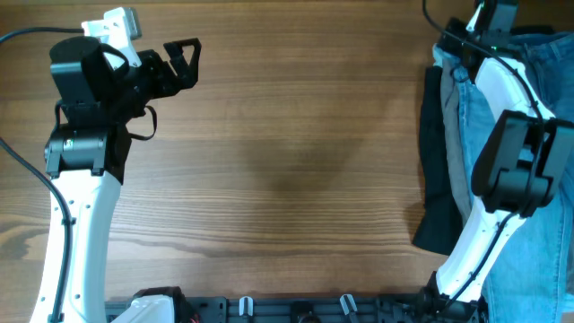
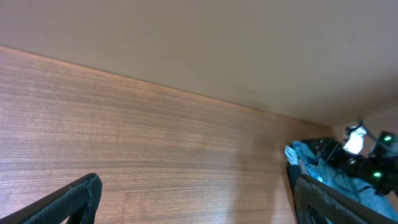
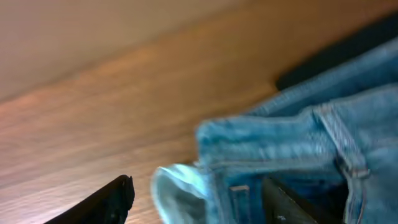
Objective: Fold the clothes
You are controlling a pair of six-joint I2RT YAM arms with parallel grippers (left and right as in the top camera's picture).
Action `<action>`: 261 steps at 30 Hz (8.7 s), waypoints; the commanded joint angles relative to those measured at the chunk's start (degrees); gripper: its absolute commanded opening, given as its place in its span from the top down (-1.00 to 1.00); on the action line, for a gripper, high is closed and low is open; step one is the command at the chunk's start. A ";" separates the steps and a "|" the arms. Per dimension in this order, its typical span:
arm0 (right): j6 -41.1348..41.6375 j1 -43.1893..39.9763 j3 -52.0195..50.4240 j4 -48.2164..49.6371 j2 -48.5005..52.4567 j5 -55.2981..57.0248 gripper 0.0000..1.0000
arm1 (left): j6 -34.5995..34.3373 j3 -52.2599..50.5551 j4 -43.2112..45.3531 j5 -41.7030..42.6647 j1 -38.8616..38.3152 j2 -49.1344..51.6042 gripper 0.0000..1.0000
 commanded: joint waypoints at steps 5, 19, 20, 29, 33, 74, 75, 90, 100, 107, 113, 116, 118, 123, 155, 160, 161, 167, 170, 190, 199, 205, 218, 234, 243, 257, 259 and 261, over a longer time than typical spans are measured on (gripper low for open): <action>8.68 -0.63 0.87 -3.04 5.27 0.50 -0.13 | -1.25 1.05 0.17 0.74 -0.22 0.11 -1.00; 3.91 -5.35 11.65 -29.49 -8.24 -6.84 0.91 | -1.25 1.07 3.85 0.74 -0.22 -0.35 -1.00; 3.76 -5.40 11.63 -31.78 -8.24 -6.82 0.91 | -1.25 1.07 3.76 0.74 -0.22 -0.35 -1.00; -3.32 -5.46 11.63 -32.52 -8.00 -11.58 0.91 | -1.22 1.07 3.80 0.74 -0.22 -0.35 -1.00; -1.88 -5.46 10.25 -32.70 -5.99 -10.47 0.91 | -1.22 1.07 3.74 0.74 -0.22 -0.35 -1.00; 0.52 -5.51 10.99 -23.43 -23.21 -10.73 0.91 | -5.92 2.32 10.95 2.01 5.92 -10.03 -0.99; 1.77 -5.51 10.99 -23.34 -24.74 -10.75 0.92 | -5.62 2.32 7.54 1.62 6.51 -10.80 -1.00; 13.07 26.73 11.37 -9.57 -27.23 -38.42 0.92 | 0.61 8.17 -32.68 -17.49 9.31 -17.88 -1.00; 2.47 57.57 11.41 -20.31 -23.43 -6.82 -0.89 | 3.63 16.50 -36.98 -23.98 11.28 -20.31 -1.00; 7.43 35.63 11.41 -28.55 -36.28 -10.51 -0.89 | 9.64 16.37 -37.31 -14.12 9.09 -11.08 -1.00; 8.44 23.98 11.30 -38.42 -37.40 -10.10 -0.89 | 17.29 16.33 -36.22 -11.23 2.40 14.53 -0.28; 7.91 22.62 11.30 -42.84 -36.20 -6.86 -0.89 | 17.77 16.33 -29.51 -11.19 -0.72 27.61 0.45; 5.70 22.38 11.28 -44.26 -35.71 -6.10 -0.89 | 18.64 16.33 -24.15 -11.32 -2.69 34.82 0.60; 5.66 22.38 11.26 -46.31 -34.84 -5.44 -0.88 | 16.55 16.33 -13.35 -12.63 -2.51 47.54 0.92; 8.50 22.99 10.86 -60.19 2.89 -18.21 0.77 | 14.97 10.67 -27.93 -9.31 16.00 31.89 0.82; 12.09 23.06 8.26 -55.23 5.20 -18.45 0.77 | 14.95 5.70 -20.72 -10.43 10.05 36.37 0.80; 13.57 23.06 7.58 -53.81 5.57 -18.43 0.78 | 14.91 5.29 -19.52 -11.34 9.38 37.70 0.84; 22.64 23.06 3.10 -39.78 6.71 -17.86 0.91 | 4.04 4.74 -6.67 -11.41 7.74 49.37 0.92; 26.18 22.60 2.71 -28.04 8.52 -17.77 0.92 | -1.14 4.74 4.39 -7.91 6.95 52.15 0.92; 5.90 15.50 12.22 -39.56 -11.28 -23.96 0.35 | 13.03 36.48 -30.45 -8.50 4.44 40.35 0.77; 16.11 19.56 -0.44 -38.99 -4.90 -24.33 0.91 | 12.11 17.05 -32.30 -9.35 4.24 42.66 0.92; 17.16 25.49 -5.51 -18.43 1.88 -24.46 0.91 | 7.85 1.86 -7.45 -7.96 3.76 42.86 0.92; 22.40 23.58 -3.34 -0.92 11.91 -16.61 0.92 | -13.20 6.25 29.33 -8.26 3.23 56.24 0.92; 2.97 0.48 4.63 -22.88 1.11 -22.27 -0.21 | 3.39 44.52 -27.17 -7.39 3.21 47.21 -0.12; -5.55 1.88 4.48 -25.73 4.24 -18.58 -0.15 | 3.15 44.52 -31.23 -7.39 3.17 47.21 -0.22; -10.82 2.73 4.48 -21.38 9.20 -33.53 0.13 | 0.13 44.52 -20.74 -7.41 3.17 47.21 -0.45; -8.22 3.08 4.48 -21.44 9.20 -36.06 0.17 | 0.13 44.52 -19.78 -7.41 3.17 47.21 -0.45; -7.72 2.99 4.48 -20.24 9.20 -36.06 0.38 | 0.15 44.52 -20.06 -7.39 3.17 47.21 -0.45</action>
